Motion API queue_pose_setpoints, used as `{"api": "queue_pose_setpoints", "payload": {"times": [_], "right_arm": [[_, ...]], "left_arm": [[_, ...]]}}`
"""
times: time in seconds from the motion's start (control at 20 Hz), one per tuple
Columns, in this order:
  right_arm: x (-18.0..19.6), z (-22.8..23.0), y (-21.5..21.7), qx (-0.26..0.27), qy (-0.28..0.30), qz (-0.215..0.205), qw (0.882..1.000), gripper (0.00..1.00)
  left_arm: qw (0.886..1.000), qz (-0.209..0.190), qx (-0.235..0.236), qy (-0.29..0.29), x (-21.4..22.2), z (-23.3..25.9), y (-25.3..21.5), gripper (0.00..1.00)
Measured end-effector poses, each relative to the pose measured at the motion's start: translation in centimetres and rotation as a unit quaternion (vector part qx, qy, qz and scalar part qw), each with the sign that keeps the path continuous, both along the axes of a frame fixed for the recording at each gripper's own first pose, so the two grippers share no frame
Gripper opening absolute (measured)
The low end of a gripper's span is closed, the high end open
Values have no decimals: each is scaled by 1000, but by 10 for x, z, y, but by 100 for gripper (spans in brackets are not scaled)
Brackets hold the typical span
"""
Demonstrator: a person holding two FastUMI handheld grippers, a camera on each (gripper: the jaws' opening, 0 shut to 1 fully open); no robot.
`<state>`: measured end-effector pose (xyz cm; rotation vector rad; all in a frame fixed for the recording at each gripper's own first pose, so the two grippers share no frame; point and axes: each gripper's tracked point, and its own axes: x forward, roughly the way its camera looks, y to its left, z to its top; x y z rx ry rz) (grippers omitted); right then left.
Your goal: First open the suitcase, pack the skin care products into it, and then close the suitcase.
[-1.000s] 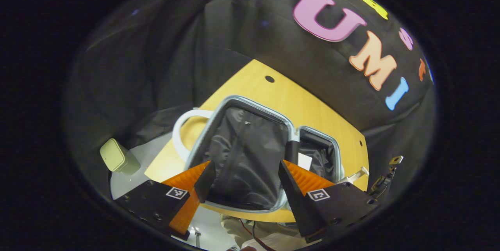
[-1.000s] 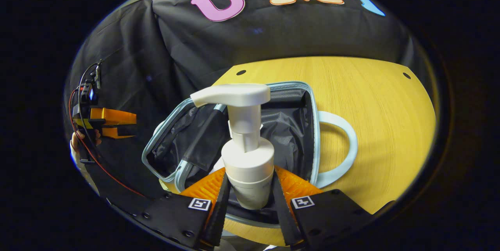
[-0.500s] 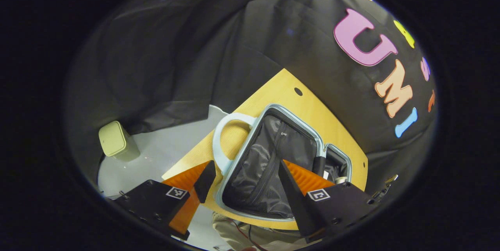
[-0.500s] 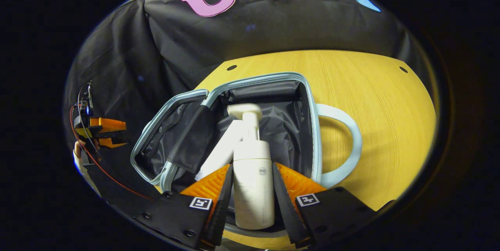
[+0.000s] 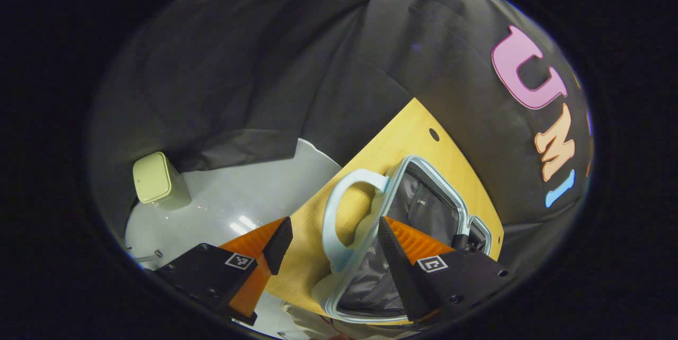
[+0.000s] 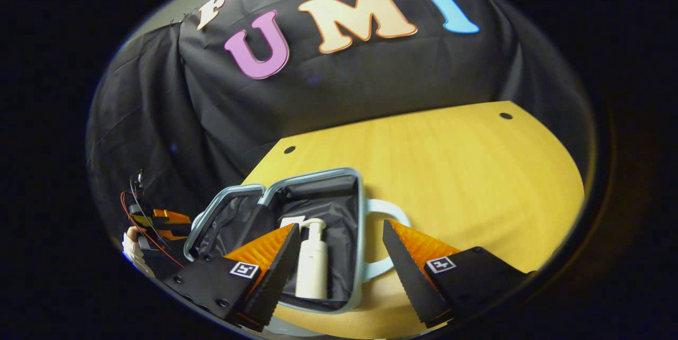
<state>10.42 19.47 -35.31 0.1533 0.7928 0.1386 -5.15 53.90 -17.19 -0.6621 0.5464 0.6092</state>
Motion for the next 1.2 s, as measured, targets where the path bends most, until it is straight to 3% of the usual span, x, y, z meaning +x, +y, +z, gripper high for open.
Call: {"api": "queue_pose_setpoints", "payload": {"times": [0.05, 0.1, 0.15, 0.25, 0.3, 0.35, 0.4, 0.45, 0.5, 0.6, 0.7, 0.9, 1.0, 1.2], "right_arm": [[2, 11, -14, -10, -11, -12, 1000, 98], [1, 18, -28, -21, -21, -24, 999, 93], [0, 26, -42, -33, -29, -36, 998, 98], [-5, 37, -65, -52, -38, -57, 996, 98], [-8, 39, -75, -58, -39, -66, 995, 93], [-12, 42, -82, -62, -38, -72, 995, 98], [-16, 45, -88, -66, -37, -76, 994, 93], [-18, 48, -93, -71, -37, -80, 994, 98], [-21, 50, -94, -74, -38, -81, 993, 98], [-23, 53, -95, -80, -39, -77, 993, 94], [-24, 53, -96, -88, -39, -70, 993, 98], [-22, 51, -89, -81, -39, -61, 994, 94], [-21, 51, -86, -80, -40, -56, 994, 98], [-19, 54, -85, -82, -43, -51, 994, 98]], "left_arm": [[1000, 7, -7, 2, 0, -5, 5, 95], [1000, 10, -16, 0, 4, -10, 6, 95], [1000, 13, -26, -4, 8, -13, 6, 95], [999, 13, -49, -14, 16, -22, 3, 94], [998, 12, -60, -22, 20, -26, 2, 91], [997, 13, -68, -32, 24, -28, 3, 86], [996, 18, -74, -44, 28, -29, 4, 71], [995, 19, -81, -54, 30, -31, 4, 69], [994, 22, -88, -65, 32, -30, 5, 60], [993, 31, -99, -63, 28, -37, 9, 18], [992, 25, -99, -73, 33, -34, 8, 9], [994, 2, -82, -72, 25, -24, -1, 0], [994, -2, -79, -78, 23, -11, -2, 0], [993, -24, -54, -99, 23, 37, -23, 0]]}}
